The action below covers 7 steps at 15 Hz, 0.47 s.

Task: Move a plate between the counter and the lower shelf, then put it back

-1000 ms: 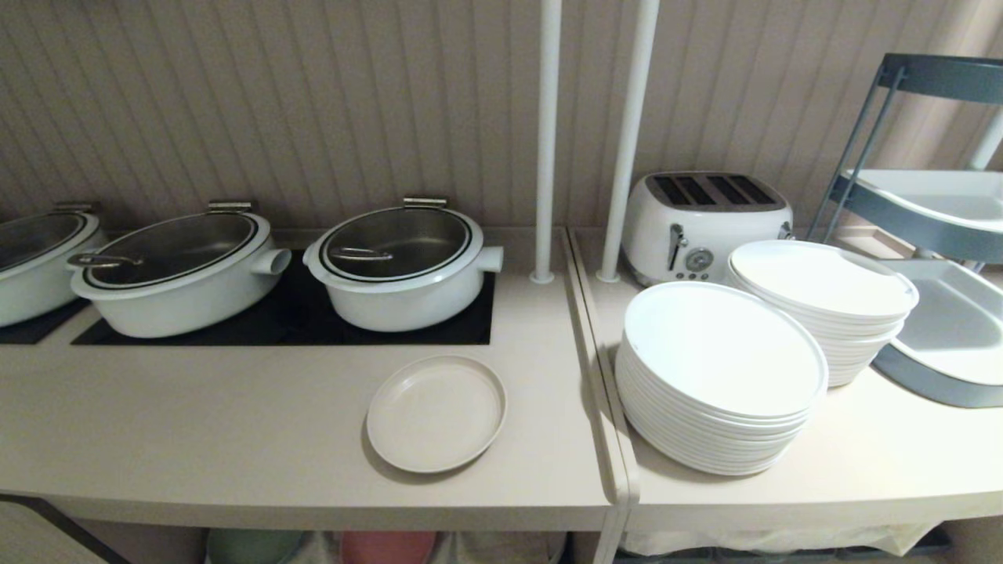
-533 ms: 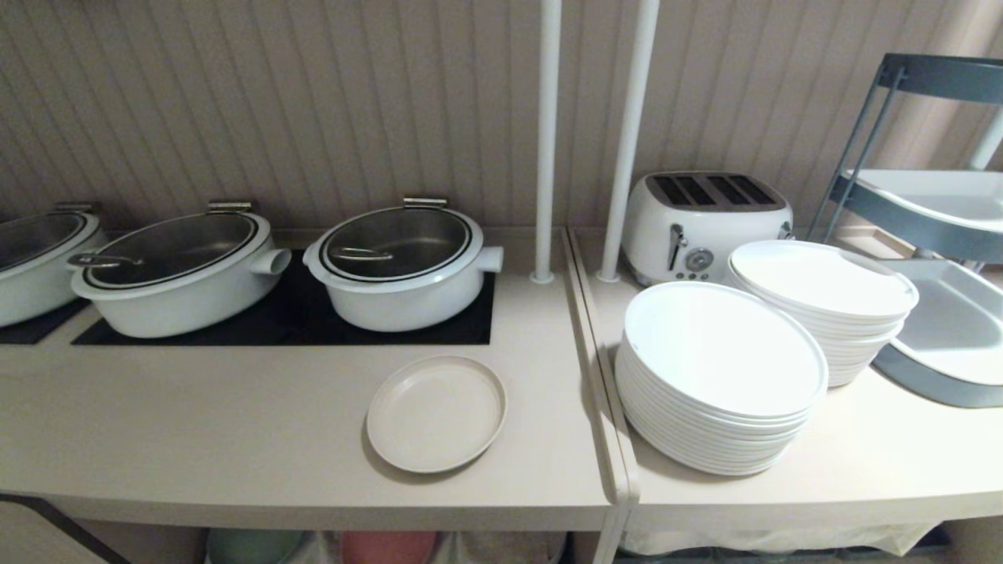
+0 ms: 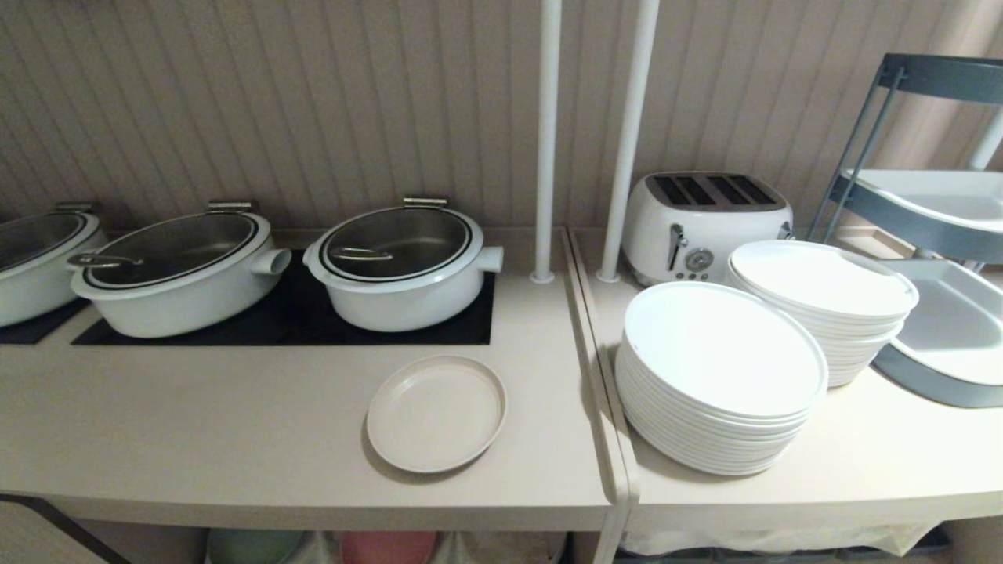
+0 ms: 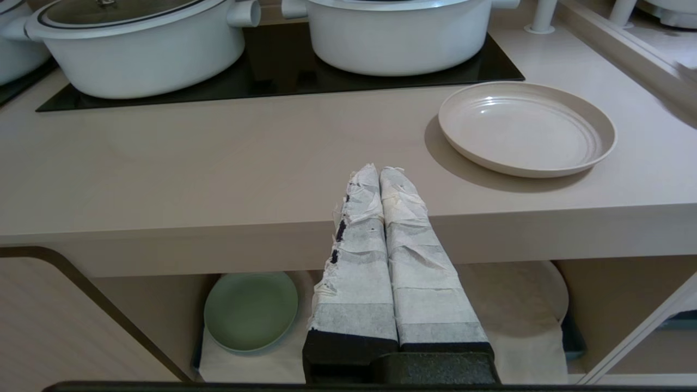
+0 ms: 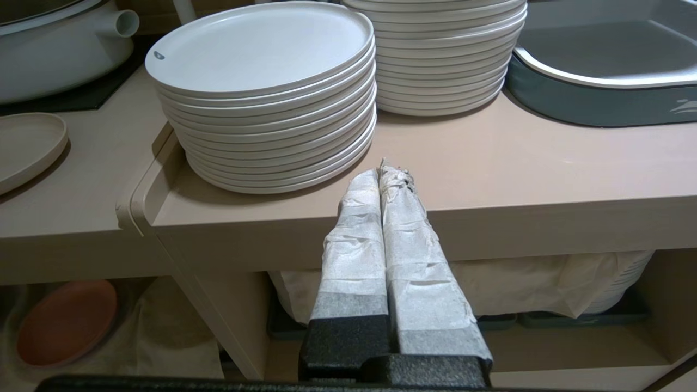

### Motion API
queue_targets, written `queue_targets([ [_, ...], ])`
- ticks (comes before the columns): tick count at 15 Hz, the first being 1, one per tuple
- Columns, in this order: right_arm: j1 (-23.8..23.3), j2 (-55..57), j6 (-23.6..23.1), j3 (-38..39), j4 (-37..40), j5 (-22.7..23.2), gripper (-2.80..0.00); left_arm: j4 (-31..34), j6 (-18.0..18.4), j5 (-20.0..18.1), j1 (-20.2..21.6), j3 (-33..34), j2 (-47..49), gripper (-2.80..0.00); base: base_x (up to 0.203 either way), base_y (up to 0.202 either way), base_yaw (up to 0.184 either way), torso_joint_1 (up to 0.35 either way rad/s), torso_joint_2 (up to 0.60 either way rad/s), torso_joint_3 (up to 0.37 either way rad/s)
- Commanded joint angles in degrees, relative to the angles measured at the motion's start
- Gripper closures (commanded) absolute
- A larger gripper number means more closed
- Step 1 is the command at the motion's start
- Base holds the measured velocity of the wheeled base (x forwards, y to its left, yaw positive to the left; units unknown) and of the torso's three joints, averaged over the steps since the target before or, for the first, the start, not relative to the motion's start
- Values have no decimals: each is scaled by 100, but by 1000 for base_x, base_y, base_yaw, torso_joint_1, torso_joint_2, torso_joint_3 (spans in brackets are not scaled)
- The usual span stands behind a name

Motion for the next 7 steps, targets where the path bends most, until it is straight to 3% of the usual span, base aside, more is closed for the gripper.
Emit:
queue_targets([
  [1, 2, 7, 6, 1, 5, -2, 0, -2, 1, -1, 2, 1, 9, 0, 0, 0, 0, 0, 0, 0],
  [7, 2, 7, -3, 1, 5, -2, 0, -2, 1, -1, 2, 1, 9, 0, 0, 0, 0, 0, 0, 0],
])
